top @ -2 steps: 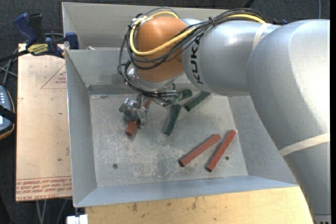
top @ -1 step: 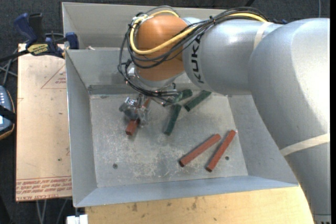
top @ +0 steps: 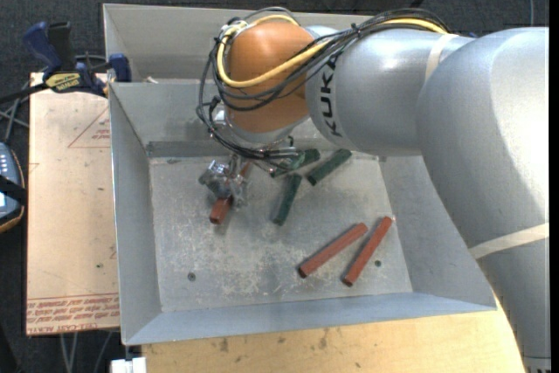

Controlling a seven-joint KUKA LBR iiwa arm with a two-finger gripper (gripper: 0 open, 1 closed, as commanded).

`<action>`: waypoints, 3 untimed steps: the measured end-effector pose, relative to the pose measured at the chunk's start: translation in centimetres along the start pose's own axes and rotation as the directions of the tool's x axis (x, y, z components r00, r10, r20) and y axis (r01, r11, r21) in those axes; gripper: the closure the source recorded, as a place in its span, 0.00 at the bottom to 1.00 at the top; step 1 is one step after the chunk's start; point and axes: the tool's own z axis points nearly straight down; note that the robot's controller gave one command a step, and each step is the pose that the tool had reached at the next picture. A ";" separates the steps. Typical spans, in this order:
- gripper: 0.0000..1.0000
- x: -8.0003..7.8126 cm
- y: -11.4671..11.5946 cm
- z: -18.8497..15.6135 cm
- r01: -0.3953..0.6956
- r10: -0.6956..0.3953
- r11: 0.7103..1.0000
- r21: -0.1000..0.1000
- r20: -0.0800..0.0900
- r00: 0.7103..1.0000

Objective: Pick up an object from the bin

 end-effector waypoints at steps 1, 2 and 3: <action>1.00 -0.1 0.0 -0.9 -0.001 0.001 1.000 0.002 0.002 1.000; 1.00 0.0 0.1 -1.8 -0.001 0.001 1.000 -0.001 -0.001 1.000; 1.00 0.0 0.1 -3.7 -0.001 0.001 1.000 -0.002 -0.003 1.000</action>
Offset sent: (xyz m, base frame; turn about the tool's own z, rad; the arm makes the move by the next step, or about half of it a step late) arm 0.0000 0.0000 0.0726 0.0000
